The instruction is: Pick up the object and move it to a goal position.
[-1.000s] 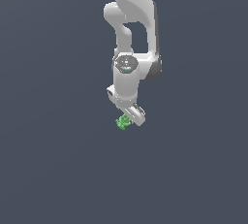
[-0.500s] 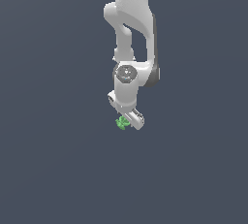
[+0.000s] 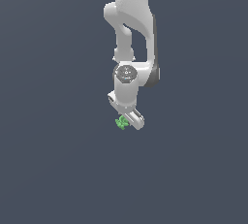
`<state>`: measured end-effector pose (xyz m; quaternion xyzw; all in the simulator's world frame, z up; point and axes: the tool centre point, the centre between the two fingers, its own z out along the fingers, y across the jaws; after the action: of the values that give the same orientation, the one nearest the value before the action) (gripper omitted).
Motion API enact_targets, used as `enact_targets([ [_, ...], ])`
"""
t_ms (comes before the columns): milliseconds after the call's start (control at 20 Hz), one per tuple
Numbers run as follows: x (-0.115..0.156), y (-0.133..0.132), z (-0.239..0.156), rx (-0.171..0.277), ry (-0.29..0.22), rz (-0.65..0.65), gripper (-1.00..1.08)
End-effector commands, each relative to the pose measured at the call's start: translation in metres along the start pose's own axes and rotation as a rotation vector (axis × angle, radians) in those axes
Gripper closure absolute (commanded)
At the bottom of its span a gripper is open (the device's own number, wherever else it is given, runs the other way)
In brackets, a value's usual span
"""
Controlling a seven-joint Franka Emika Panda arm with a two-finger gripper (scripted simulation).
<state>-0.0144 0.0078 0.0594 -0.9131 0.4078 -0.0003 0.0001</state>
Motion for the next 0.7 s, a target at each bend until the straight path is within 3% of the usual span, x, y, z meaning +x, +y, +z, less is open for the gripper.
enact_targets([
  [0, 0.000, 0.000, 0.000, 0.001, 0.000, 0.000, 1.08],
  [300, 0.000, -0.017, -0.019, 0.037, 0.026, -0.009, 1.08],
  [650, -0.006, -0.073, -0.090, 0.166, 0.117, -0.039, 1.08],
])
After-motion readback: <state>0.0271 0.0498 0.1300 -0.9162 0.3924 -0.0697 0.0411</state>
